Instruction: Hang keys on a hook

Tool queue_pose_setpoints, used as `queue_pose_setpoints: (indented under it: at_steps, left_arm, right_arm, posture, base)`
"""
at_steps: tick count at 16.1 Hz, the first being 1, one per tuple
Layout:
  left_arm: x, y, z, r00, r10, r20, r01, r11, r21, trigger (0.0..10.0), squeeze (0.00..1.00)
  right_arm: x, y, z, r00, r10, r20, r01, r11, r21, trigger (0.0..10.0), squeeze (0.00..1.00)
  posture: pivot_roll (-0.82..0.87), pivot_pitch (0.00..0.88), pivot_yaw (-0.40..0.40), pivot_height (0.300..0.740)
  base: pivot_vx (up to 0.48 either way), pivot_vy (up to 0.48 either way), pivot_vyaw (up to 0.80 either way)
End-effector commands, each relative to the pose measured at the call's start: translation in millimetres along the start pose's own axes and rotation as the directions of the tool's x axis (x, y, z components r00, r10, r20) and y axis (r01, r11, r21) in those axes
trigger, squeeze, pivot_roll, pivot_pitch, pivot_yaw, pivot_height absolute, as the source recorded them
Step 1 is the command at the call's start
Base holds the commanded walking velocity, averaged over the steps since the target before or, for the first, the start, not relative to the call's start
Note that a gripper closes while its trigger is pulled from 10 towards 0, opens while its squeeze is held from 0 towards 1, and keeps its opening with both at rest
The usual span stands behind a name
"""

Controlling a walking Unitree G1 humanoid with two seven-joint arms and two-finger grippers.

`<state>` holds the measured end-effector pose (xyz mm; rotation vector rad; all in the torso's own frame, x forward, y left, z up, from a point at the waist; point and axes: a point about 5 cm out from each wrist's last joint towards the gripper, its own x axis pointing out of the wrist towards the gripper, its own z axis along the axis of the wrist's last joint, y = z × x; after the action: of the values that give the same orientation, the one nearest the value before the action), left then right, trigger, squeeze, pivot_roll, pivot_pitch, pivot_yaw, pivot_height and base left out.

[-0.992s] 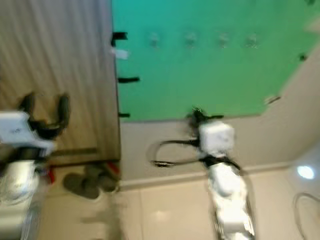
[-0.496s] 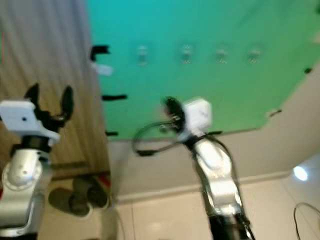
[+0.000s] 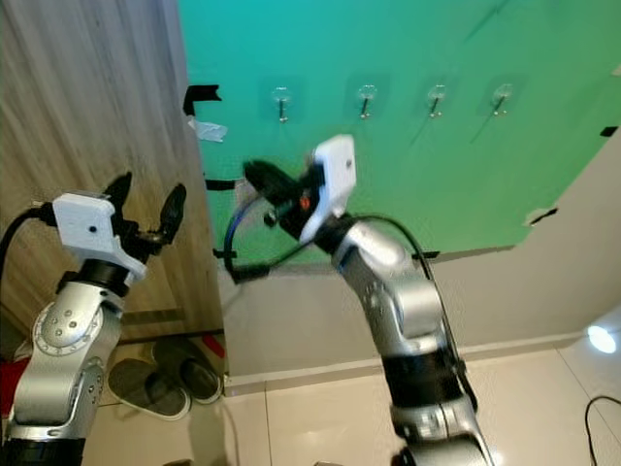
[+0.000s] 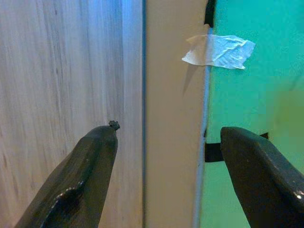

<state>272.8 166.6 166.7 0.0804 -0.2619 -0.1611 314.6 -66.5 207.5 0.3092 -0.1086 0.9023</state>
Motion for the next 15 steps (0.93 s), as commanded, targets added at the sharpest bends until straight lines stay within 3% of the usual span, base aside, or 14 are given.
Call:
queue_pose_setpoints:
  at_steps: [1, 8, 15]
  left_arm:
    - [1.6, -6.9, -1.5, 0.999, -0.04, -0.004, 0.04, 0.999, -0.015, 10.0, 0.0]
    - [-1.6, -28.5, -13.3, 0.984, -0.173, -0.05, 0.169, 0.983, -0.068, 10.0, 0.0]
    - [2.3, -33.0, -14.4, 0.98, -0.196, -0.046, 0.192, 0.978, -0.078, 10.0, 0.0]
  right_arm:
    - [-1.2, -10.3, 8.5, 0.999, -0.032, 0.035, 0.03, 0.998, 0.053, 10.0, 0.0]
    - [-3.2, -22.4, 12.7, 0.995, -0.079, 0.053, 0.072, 0.988, 0.134, 10.0, 0.0]
    - [-4.1, -31.3, 30.2, 0.986, -0.111, 0.121, 0.083, 0.972, 0.219, 10.0, 0.0]
  posture:
    - [-0.01, 0.0, -0.071, 0.74]
    - [-0.02, 0.0, -0.078, 0.74]
    - [-0.03, 0.0, -0.077, 0.74]
  base:
    - [0.0, 0.0, 0.0]
    - [0.0, 0.0, 0.0]
    - [0.0, 0.0, 0.0]
